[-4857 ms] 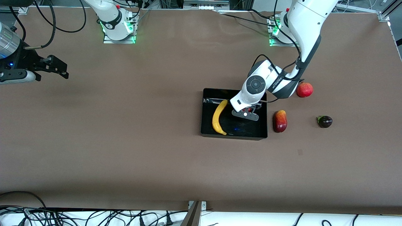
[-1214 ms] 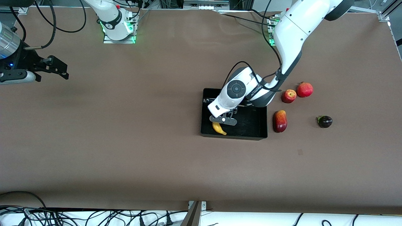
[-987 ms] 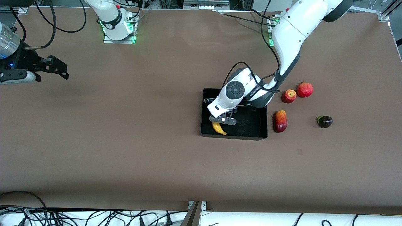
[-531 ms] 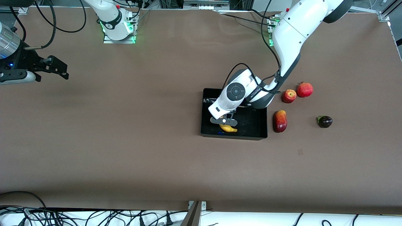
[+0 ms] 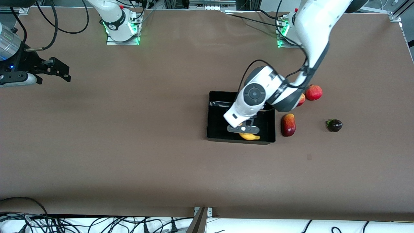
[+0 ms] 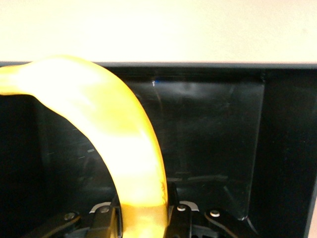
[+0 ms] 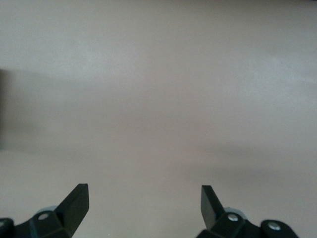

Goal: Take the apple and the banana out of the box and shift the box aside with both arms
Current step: 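Carry the banana out with the left gripper and place it beside the mango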

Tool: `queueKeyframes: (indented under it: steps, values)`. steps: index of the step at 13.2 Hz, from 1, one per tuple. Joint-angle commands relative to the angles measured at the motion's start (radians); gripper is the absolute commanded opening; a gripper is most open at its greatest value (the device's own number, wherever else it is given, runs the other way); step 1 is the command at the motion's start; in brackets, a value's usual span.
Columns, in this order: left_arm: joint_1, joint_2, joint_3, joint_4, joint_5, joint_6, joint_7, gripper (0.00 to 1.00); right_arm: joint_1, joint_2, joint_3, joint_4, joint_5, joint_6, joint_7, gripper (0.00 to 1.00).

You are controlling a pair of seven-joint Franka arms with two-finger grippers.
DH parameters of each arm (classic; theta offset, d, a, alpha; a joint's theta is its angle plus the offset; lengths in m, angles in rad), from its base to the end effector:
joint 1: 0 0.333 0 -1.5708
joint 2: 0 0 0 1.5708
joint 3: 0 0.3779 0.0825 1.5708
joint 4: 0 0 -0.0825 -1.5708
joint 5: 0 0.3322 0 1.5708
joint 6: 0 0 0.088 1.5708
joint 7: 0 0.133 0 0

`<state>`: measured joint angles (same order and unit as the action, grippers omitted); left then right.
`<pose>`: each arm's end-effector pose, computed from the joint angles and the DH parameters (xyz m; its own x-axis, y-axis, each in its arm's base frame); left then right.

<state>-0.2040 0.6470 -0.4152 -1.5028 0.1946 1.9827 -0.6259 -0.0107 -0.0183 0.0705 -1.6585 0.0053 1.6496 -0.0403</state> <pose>0.5955 -0.3331 0.3516 0.9909 -0.0197 -0.1332 -0.0200 -0.9998 -0.0008 0.5010 0.0311 0.6394 0.9950 0.0995 0.0095 0.0996 -0.9950 -0.0036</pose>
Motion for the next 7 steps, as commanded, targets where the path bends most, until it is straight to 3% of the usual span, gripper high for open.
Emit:
queueKeyframes:
  steps: [1,7]
  values:
    - [0.03,-0.015,-0.002,0.049,0.022,-0.096,0.012,0.0,-0.009,0.0,0.009,0.006,-0.004,0.001,0.004,1.0]
    - [0.268,-0.047,0.003,0.021,0.06,-0.263,0.472,0.0,-0.009,0.0,0.008,0.006,-0.004,0.001,0.004,1.0]
